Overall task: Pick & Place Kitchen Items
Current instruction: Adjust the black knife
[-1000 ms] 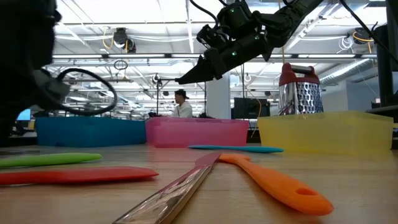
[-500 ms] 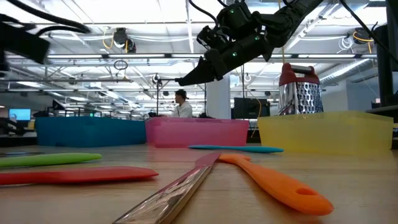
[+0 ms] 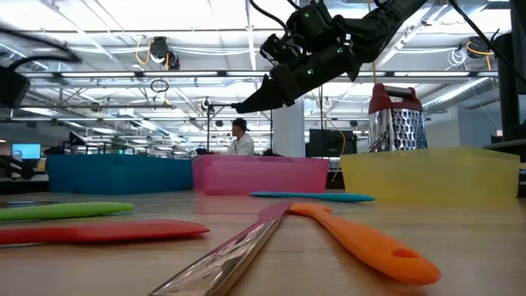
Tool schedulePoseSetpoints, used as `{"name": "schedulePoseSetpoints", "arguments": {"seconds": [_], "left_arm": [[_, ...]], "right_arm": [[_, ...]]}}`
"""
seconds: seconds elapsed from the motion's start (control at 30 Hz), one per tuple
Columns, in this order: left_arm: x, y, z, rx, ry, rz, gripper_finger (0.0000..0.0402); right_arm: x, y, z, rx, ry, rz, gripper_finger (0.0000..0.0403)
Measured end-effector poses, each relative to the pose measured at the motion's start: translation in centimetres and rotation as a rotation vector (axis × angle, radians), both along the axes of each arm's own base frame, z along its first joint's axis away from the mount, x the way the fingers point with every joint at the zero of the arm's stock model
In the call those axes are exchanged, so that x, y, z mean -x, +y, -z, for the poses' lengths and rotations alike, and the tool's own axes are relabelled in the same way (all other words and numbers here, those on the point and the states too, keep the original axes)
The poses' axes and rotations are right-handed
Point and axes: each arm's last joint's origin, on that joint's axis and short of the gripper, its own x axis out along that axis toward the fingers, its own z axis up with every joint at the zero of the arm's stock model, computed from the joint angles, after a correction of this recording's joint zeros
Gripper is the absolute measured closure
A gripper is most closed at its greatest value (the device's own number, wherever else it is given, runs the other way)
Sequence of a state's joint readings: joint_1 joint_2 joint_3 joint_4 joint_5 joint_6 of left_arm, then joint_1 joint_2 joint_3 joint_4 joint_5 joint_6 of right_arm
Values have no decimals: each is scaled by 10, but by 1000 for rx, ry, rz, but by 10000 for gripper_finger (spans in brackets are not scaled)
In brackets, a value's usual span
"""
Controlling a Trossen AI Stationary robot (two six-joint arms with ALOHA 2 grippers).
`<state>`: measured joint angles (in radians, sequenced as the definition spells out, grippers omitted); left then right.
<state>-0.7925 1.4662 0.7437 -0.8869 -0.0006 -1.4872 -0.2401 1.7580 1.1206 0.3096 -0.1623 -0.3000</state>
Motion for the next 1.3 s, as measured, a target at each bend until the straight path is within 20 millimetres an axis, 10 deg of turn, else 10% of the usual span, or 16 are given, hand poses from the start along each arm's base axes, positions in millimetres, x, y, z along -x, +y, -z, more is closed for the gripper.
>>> {"name": "schedulePoseSetpoints", "arguments": {"seconds": [0.67, 1.3], "left_arm": [[-2, 18, 22, 11, -31, 13, 360], [-46, 68, 22, -193, -249, 5, 398]], "right_arm": [[-1, 0, -1, 4, -15, 0, 234], [0, 0, -1, 3, -10, -1, 234]]}}
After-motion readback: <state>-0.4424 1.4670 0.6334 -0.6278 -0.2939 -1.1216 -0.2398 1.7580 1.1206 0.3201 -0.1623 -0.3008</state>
